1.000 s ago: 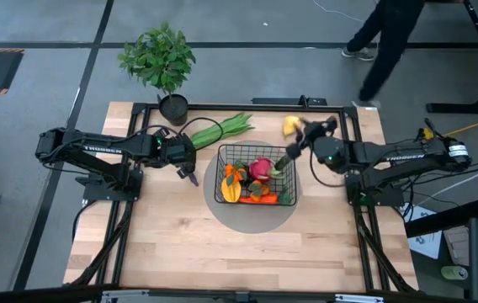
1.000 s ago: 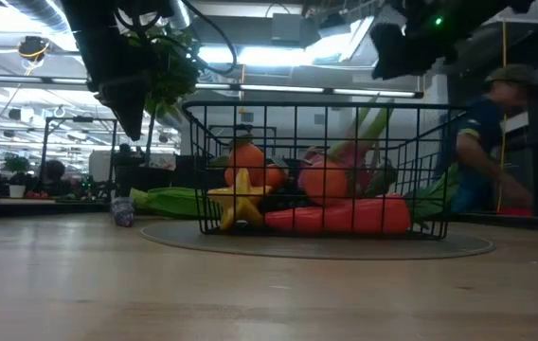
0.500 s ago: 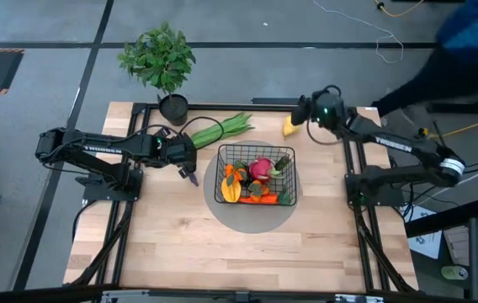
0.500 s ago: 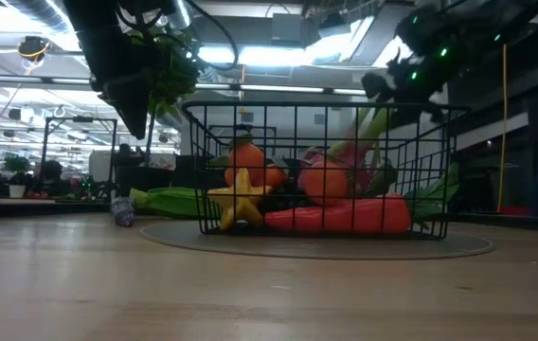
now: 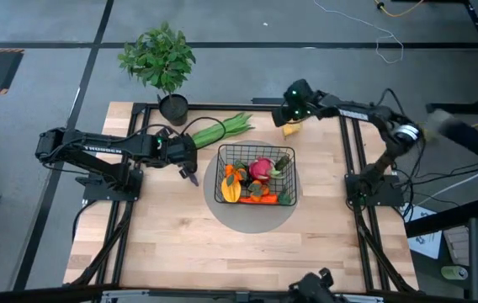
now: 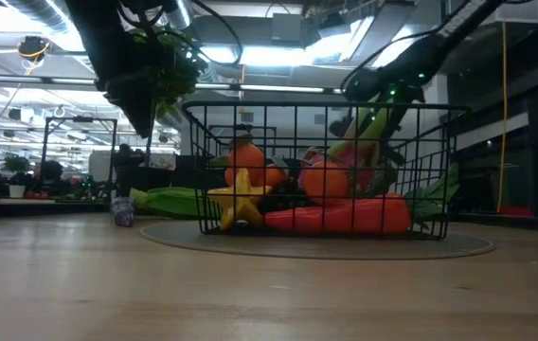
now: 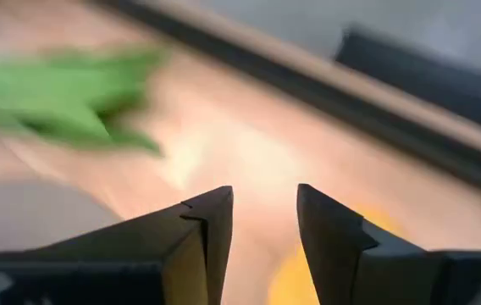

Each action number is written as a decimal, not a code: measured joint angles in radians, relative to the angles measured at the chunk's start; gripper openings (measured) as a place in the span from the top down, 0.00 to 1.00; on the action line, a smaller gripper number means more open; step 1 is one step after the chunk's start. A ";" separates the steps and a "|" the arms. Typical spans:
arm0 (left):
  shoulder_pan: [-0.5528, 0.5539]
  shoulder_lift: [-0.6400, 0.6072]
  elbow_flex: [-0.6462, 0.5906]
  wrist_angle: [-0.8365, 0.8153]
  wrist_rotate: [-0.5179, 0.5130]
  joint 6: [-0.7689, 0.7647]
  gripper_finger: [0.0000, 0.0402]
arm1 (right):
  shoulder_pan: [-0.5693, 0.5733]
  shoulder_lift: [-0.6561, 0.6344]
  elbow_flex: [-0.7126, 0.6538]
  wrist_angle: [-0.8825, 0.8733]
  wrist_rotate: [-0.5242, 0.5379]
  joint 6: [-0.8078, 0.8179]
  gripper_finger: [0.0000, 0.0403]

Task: Build produce basket
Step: Put the yellow pear into the black wire basket, then put the violet eggplant into the black wire basket

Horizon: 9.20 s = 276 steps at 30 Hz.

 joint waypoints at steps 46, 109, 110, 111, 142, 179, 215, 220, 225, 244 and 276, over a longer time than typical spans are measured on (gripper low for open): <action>0.000 0.000 0.000 0.008 0.001 0.000 0.66 | 0.060 0.070 -0.049 -0.592 0.369 -0.090 0.69; 0.000 0.000 0.000 0.011 0.001 0.000 0.66 | 0.193 -0.127 -0.381 -0.675 0.129 0.152 0.49; 0.000 0.000 0.000 0.011 0.001 0.000 0.66 | 0.193 -0.127 -0.382 -0.675 0.128 0.152 0.51; 0.000 0.000 0.000 0.011 0.001 0.000 0.66 | 0.193 -0.127 -0.382 -0.675 0.126 0.150 0.55; 0.000 0.000 0.000 0.011 -0.003 0.024 0.66 | 0.315 -0.130 0.312 -0.775 0.397 0.032 0.73; 0.000 0.000 0.000 0.013 -0.003 0.024 0.66 | 0.715 -0.081 0.438 -0.457 0.079 0.019 0.29; 0.002 0.313 -0.068 -0.030 0.152 0.766 0.66 | 0.863 -0.320 0.438 -1.217 0.320 0.494 0.32; -0.021 0.332 -0.067 -0.112 0.152 0.616 0.66 | 0.890 -0.321 0.438 -1.216 0.325 0.494 0.32; -0.067 0.270 -0.067 -0.242 0.148 0.507 0.66 | 0.897 -0.321 0.438 -1.216 0.326 0.495 0.32; -0.172 -0.060 -0.105 -0.464 0.159 -0.095 0.64 | 0.908 -0.321 0.354 -1.215 0.333 0.519 0.32; -0.194 0.174 -0.110 -0.008 0.020 0.771 0.50 | 1.045 -0.321 0.329 -1.214 0.282 0.626 0.32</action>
